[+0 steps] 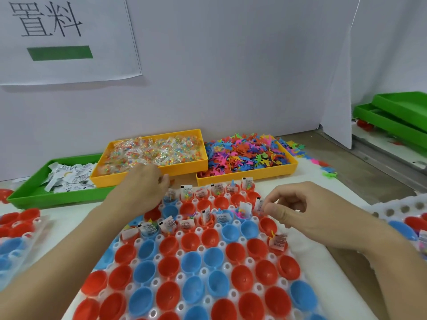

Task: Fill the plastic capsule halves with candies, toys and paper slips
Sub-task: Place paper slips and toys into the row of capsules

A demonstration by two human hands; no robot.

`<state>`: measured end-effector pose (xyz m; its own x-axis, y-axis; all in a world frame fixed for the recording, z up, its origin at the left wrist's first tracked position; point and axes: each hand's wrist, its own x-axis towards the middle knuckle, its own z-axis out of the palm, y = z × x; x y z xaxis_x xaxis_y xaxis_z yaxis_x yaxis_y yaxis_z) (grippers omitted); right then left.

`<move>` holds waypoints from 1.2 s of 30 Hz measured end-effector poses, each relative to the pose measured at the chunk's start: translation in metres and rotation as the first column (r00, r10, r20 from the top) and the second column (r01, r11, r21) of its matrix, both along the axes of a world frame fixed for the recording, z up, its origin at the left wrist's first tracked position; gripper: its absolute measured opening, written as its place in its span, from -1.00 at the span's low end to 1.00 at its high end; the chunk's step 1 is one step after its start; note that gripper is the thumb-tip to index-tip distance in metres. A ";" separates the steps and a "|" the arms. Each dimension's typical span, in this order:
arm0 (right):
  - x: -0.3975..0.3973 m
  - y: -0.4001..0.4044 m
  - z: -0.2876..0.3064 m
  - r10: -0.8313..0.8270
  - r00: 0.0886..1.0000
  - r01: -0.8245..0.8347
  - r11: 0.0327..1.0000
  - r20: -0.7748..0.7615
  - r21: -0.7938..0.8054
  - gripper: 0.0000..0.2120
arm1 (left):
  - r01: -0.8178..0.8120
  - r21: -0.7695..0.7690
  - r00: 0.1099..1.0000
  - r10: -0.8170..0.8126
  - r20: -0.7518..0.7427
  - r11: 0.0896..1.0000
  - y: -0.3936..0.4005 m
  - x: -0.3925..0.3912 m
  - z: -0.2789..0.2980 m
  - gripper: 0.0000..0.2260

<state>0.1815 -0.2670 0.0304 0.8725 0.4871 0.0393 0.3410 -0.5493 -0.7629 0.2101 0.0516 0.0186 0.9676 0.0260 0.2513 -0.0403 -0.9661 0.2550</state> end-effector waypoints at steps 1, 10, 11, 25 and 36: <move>0.000 0.000 0.000 0.004 1.000 -0.004 1.000 0.002 -0.001 -0.59 | -0.005 -0.006 1.000 0.005 -0.002 1.000 0.002 0.000 0.000 -0.54; 0.000 0.004 -0.002 -0.008 1.000 0.009 1.000 -0.014 0.006 -0.59 | 0.067 -0.045 0.977 -0.075 -0.201 0.997 0.009 0.004 0.003 -0.69; 0.000 0.004 -0.002 -0.009 1.000 0.009 1.000 -0.017 0.005 -0.59 | 0.074 -0.047 0.967 -0.083 -0.242 0.996 0.009 0.007 0.003 -0.67; 0.001 0.003 -0.001 -0.036 0.998 0.036 0.999 -0.045 0.000 -0.60 | 0.041 -0.030 0.915 -0.050 -0.400 0.999 0.005 0.017 0.007 -0.57; -0.001 0.003 0.001 -0.052 0.997 0.052 0.999 -0.061 -0.003 -0.56 | 0.023 0.077 0.863 0.019 -0.505 0.997 0.001 0.022 0.014 -0.77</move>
